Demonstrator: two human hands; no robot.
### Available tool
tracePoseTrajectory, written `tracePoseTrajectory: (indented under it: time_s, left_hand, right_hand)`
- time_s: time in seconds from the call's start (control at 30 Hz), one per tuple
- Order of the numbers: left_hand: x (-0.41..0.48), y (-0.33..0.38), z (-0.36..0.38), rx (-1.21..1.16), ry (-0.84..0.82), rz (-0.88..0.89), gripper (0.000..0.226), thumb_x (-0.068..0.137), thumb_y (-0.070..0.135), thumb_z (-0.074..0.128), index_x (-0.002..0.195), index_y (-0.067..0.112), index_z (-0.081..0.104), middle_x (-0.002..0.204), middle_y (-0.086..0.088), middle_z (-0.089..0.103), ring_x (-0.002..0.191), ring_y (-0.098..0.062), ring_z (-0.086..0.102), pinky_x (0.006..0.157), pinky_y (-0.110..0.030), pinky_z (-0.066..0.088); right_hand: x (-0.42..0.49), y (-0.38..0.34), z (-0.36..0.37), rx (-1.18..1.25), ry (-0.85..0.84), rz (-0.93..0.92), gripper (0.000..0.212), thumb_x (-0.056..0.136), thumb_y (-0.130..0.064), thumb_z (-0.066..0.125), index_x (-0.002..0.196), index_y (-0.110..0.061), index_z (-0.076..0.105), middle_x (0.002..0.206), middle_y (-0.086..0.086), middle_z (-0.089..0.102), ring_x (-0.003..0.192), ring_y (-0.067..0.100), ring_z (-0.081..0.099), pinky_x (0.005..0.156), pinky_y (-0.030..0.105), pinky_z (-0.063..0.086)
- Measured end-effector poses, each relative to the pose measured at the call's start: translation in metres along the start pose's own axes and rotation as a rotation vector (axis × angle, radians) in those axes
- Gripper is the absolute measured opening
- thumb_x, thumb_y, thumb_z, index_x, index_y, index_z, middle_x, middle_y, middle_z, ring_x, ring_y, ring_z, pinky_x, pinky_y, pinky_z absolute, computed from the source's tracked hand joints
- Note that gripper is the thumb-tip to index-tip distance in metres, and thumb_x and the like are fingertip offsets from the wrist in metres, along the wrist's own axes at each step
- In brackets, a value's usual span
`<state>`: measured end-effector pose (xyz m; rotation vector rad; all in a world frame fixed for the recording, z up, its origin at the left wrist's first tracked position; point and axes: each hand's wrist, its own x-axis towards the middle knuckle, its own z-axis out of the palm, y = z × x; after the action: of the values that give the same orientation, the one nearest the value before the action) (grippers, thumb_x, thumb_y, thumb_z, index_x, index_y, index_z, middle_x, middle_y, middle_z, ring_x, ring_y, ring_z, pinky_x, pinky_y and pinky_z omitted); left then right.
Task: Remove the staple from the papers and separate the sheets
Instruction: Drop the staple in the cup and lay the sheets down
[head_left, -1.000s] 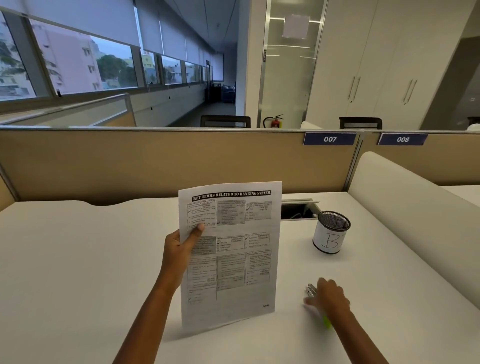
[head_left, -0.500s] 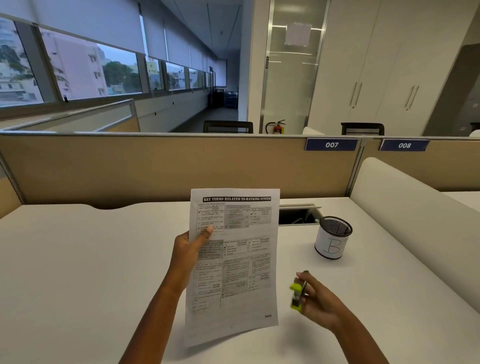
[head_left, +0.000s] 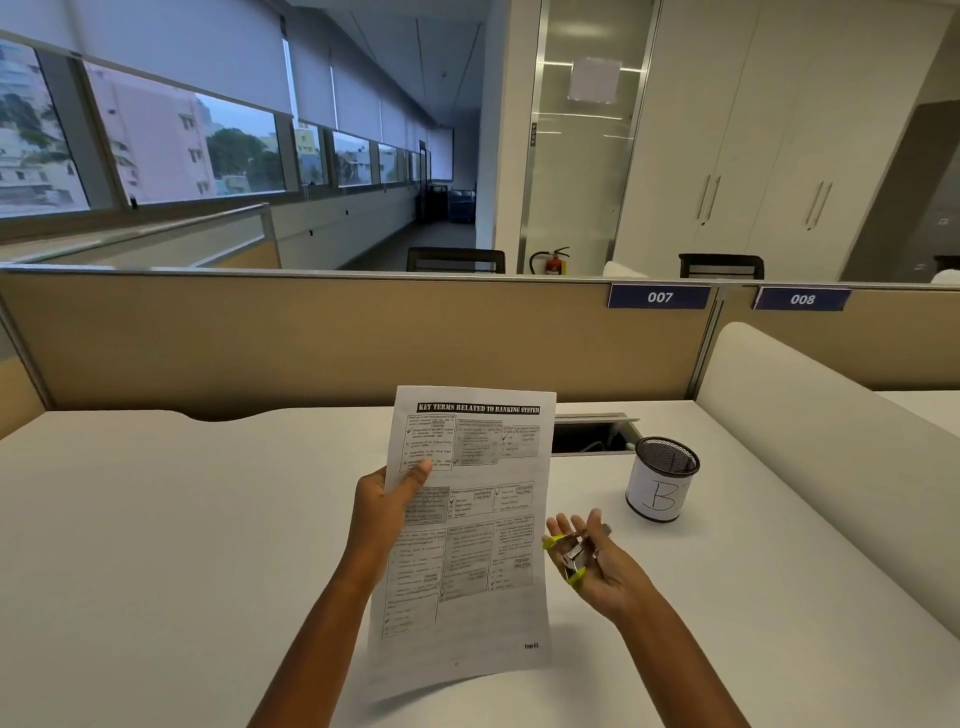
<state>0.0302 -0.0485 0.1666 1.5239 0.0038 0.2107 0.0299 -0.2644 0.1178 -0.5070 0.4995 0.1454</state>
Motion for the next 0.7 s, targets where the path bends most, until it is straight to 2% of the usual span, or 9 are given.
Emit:
tracePoseTrajectory:
  time_s: [0.07,0.17,0.23,0.27,0.33,0.37,0.4,0.53,0.7]
  left_hand:
    - [-0.001,0.001,0.000,-0.005,-0.004,-0.001,0.008,0.086,0.022,0.054,0.080,0.025,0.058,0.078,0.000,0.066,0.067,-0.021,0.065,0.045,-0.017,0.054]
    - [-0.002,0.003,0.000,-0.009,-0.007,0.003,0.008,0.086,0.022,0.054,0.080,0.025,0.059,0.078,0.000,0.066,0.066,-0.020,0.065,0.044,-0.016,0.053]
    - [-0.002,0.004,0.000,-0.008,-0.006,0.007,0.008,0.086,0.022,0.054,0.080,0.025,0.059,0.078,0.000,0.066,0.066,-0.020,0.065,0.044,-0.016,0.053]
    - [-0.002,0.005,0.000,-0.008,-0.006,0.008,0.007,0.086,0.022,0.054,0.080,0.024,0.059,0.078,0.000,0.066,0.066,-0.020,0.065,0.044,-0.016,0.053]
    - [-0.002,0.006,0.000,-0.004,-0.006,0.016,0.007,0.085,0.022,0.054,0.081,0.024,0.059,0.078,0.000,0.066,0.067,-0.021,0.065,0.045,-0.016,0.053]
    - [-0.003,0.007,0.001,0.003,-0.008,0.023,0.006,0.085,0.023,0.054,0.082,0.024,0.058,0.079,0.000,0.066,0.067,-0.020,0.065,0.045,-0.015,0.053]
    - [-0.003,0.008,0.002,0.014,-0.012,0.032,0.005,0.085,0.023,0.054,0.083,0.023,0.058,0.079,0.000,0.066,0.067,-0.020,0.065,0.045,-0.015,0.053]
    - [-0.006,0.013,0.009,0.047,-0.055,0.081,0.007,0.085,0.022,0.054,0.088,0.019,0.059,0.079,0.002,0.065,0.068,-0.017,0.064,0.046,-0.013,0.053]
    - [-0.011,0.022,0.017,0.073,-0.109,0.142,0.016,0.085,0.020,0.053,0.098,0.014,0.059,0.079,0.003,0.064,0.067,-0.013,0.063,0.046,-0.011,0.050]
  right_hand:
    - [-0.003,-0.001,0.003,0.019,0.007,0.037,0.028,0.096,-0.030,0.036,0.104,-0.004,0.045,0.098,0.018,0.054,0.100,0.033,0.053,0.087,0.049,0.047]
    - [-0.010,-0.010,0.010,0.024,0.000,0.064,0.033,0.099,-0.020,0.028,0.123,0.002,0.037,0.111,0.022,0.046,0.130,0.034,0.036,0.103,0.051,0.031]
    - [-0.021,-0.017,0.021,0.002,-0.068,0.041,0.026,0.097,-0.006,0.031,0.118,0.007,0.037,0.103,0.025,0.047,0.133,0.037,0.031,0.108,0.054,0.025]
    - [-0.025,-0.020,0.028,-0.030,-0.129,0.024,0.022,0.091,0.001,0.044,0.111,0.010,0.043,0.095,0.025,0.049,0.129,0.038,0.037,0.106,0.055,0.030]
    - [-0.034,-0.025,0.040,-0.090,-0.315,-0.042,0.055,0.046,0.011,0.084,0.091,0.006,0.052,0.082,0.026,0.060,0.102,0.038,0.060,0.085,0.052,0.053]
    - [-0.035,-0.029,0.044,-0.105,-0.391,-0.076,0.072,0.023,0.006,0.091,0.086,0.004,0.056,0.078,0.025,0.067,0.086,0.035,0.068,0.070,0.046,0.059]
    - [-0.039,-0.031,0.051,-0.128,-0.448,-0.111,0.078,0.014,-0.001,0.093,0.085,0.002,0.059,0.077,0.023,0.071,0.076,0.032,0.071,0.062,0.041,0.061]
    - [-0.062,-0.037,0.084,-0.302,-0.628,-0.345,0.078,0.025,-0.020,0.094,0.094,-0.010,0.060,0.082,0.012,0.075,0.080,0.021,0.072,0.066,0.029,0.061]
    - [-0.090,-0.042,0.121,-0.675,-0.776,-0.716,0.051,0.048,-0.030,0.083,0.093,-0.019,0.060,0.082,-0.003,0.075,0.083,0.012,0.070,0.069,0.019,0.057]
